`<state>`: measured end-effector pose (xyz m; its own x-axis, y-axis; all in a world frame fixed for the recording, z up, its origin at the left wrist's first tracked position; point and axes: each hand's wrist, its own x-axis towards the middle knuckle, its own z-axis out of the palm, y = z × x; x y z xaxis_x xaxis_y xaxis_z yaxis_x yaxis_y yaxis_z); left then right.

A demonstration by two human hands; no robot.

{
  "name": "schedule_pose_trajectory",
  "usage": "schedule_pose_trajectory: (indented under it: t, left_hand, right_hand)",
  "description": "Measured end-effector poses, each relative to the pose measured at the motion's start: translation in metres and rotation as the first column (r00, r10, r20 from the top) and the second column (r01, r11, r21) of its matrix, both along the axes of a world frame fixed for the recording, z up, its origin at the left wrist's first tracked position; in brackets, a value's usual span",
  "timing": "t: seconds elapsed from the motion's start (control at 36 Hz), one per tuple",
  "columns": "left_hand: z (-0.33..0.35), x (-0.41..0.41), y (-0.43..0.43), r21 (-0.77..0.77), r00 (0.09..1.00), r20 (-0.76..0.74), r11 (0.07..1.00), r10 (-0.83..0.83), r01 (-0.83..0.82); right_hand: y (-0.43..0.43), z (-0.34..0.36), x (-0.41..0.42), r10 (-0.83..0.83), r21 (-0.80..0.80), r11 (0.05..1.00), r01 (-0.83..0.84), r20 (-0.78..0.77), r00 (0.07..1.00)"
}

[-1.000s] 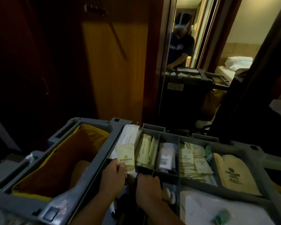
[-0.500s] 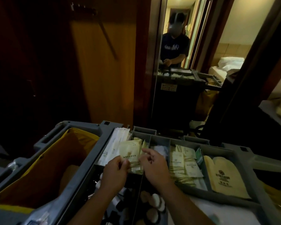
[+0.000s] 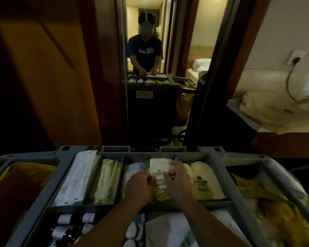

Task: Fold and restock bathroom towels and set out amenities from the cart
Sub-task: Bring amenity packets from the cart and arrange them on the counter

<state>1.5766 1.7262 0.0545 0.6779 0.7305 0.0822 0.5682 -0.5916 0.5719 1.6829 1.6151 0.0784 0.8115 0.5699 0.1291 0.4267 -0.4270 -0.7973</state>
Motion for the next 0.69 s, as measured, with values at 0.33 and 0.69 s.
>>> schedule_pose_trajectory:
  t: [0.33,0.69]
  left_hand:
    - [-0.027,0.033,-0.013,0.143,0.957,-0.287,0.985,-0.054,0.099]
    - [-0.033,0.026,-0.013,0.264,0.954,-0.284,0.948,-0.099,0.176]
  right_hand:
    - [-0.001,-0.04,0.023,0.137,-0.42,0.908,-0.018,0.256,0.957]
    - [-0.007,-0.036,0.023,0.226,-0.475,0.878,-0.065,0.291,0.929]
